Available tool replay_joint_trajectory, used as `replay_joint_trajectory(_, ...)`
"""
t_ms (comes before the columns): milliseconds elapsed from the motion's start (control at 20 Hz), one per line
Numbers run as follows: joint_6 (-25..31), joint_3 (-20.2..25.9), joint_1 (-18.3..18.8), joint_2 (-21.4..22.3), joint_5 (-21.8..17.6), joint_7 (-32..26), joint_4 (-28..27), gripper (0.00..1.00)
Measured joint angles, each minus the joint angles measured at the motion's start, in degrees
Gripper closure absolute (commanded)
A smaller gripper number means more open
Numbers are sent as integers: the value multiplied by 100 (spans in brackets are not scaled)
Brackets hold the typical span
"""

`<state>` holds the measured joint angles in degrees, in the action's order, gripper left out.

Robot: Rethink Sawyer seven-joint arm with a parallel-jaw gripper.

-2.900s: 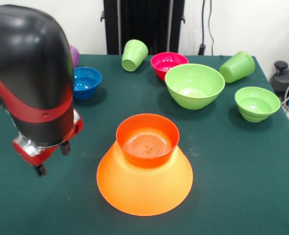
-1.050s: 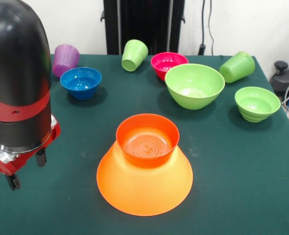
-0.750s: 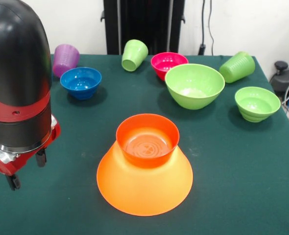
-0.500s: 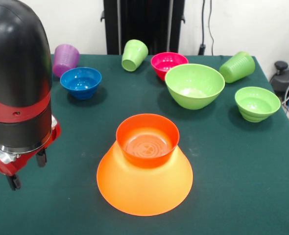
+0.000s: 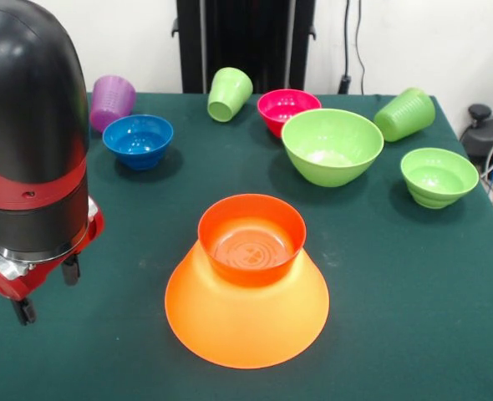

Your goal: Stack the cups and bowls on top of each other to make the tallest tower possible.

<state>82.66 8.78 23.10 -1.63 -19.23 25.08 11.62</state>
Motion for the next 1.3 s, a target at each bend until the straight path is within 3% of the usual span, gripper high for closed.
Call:
replay_joint_trajectory(400, 300, -4, 8, 0, 1, -298, 0, 0)
replay_joint_trajectory(800, 608, -121, 37, 34, 18, -1013, 141, 0)
replay_joint_trajectory(1050, 569, -231, 83, 250, 44, -1180, 676, 0)
replay_joint_trajectory(1300, 389, -407, 134, 649, 43, -1181, 1537, 0)
